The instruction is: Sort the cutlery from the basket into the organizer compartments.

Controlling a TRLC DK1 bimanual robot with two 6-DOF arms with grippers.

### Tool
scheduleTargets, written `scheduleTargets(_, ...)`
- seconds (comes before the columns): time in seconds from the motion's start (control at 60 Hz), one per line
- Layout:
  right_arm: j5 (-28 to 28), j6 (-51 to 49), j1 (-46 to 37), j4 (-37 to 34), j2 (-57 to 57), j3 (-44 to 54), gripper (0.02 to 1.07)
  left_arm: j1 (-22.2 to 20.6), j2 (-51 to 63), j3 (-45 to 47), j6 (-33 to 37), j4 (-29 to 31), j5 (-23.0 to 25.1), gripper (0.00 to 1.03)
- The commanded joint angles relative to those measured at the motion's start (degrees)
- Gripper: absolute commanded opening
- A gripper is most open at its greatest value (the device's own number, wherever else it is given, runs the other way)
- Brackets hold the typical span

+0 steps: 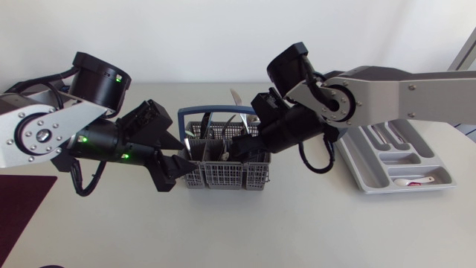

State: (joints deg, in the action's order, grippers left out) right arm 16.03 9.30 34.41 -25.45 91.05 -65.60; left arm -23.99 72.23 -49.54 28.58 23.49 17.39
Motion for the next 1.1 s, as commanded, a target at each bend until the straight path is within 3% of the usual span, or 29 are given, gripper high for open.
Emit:
scheduleTargets(0.0,-1.27,3.8,0.22,1.02,1.24,-1.98,0.81,0.7,-1.39,2.25,1.3,-1.69,-0.34,0.76)
scheduleTargets(0.25,-1.09,7.75,0.65,3.74,2.82,-2.51,0.72,0.7,-3.23,4.01,1.22,-5.64,-0.34,0.76)
scheduleTargets(1.083,-0.48,13.64,4.17,7.43,9.68,-3.92,0.6,0.78,-1.47,8.41,3.41,-11.8,-0.16,0.76)
